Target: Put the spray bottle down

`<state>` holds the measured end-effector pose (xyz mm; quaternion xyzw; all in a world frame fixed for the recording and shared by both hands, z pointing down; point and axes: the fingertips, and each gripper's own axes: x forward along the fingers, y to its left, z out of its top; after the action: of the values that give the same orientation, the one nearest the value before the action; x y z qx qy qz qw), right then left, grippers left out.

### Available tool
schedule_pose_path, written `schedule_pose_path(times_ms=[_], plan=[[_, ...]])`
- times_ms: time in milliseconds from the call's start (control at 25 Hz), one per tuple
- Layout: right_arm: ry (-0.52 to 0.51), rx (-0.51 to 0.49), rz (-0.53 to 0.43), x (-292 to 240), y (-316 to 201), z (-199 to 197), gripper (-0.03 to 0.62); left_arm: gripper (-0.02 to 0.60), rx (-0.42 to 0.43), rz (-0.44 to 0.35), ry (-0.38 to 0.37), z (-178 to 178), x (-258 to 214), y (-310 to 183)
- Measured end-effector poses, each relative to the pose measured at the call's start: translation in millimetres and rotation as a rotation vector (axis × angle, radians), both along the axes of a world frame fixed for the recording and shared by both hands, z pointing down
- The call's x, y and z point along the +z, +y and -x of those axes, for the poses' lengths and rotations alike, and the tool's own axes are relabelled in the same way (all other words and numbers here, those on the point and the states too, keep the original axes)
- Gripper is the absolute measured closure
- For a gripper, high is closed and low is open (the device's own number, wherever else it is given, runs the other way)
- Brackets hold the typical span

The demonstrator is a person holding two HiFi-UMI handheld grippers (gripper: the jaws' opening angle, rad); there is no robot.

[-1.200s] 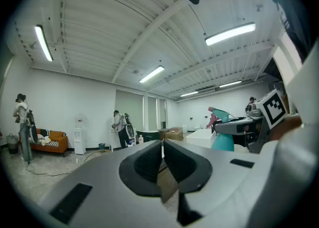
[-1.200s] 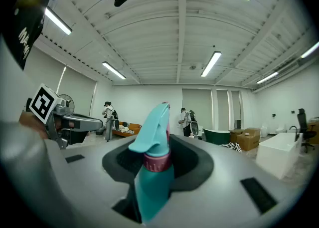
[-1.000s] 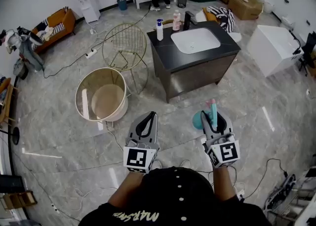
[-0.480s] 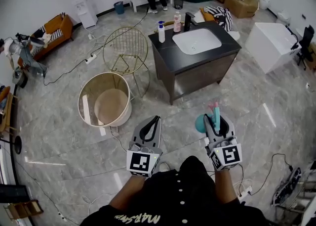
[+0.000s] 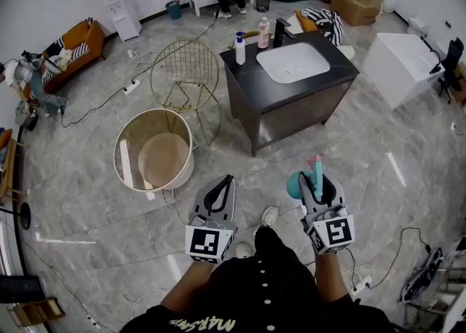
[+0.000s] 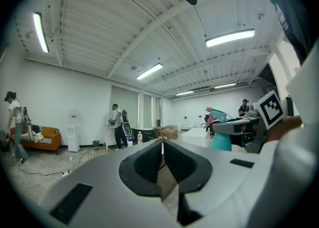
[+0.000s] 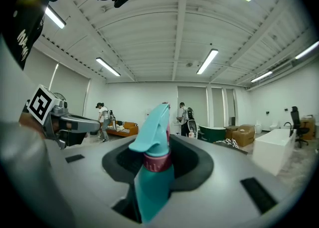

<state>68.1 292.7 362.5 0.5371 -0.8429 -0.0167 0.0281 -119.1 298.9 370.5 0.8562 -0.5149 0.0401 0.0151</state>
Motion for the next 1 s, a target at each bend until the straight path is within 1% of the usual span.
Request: schedule_pose_path(times_ms=[120, 320, 720, 840, 1000], plan=[[-0.006, -0.010, -0.003, 3, -22, -3, 0.463, 0.560, -0.009, 0.003, -0.004, -2, 4, -19], [-0.021, -0.026, -0.008, 1, -70, -12, 0.462, 0.560, -0.033, 0.004, -0.011, -9, 0, -63], [-0.017, -0.070, -0.024, -9, -170, -45, 0.463, 0.560, -0.084, -0.014, -0.011, -39, -10, -158], [-0.024, -0.085, -0.029, -11, -193, -54, 0.462, 0.560, -0.104, -0.017, -0.012, -47, -11, -178], [-0.021, -0.106, -0.028, -7, -215, -64, 0.462, 0.560, -0.129, -0.011, -0.016, -55, -8, -192]])
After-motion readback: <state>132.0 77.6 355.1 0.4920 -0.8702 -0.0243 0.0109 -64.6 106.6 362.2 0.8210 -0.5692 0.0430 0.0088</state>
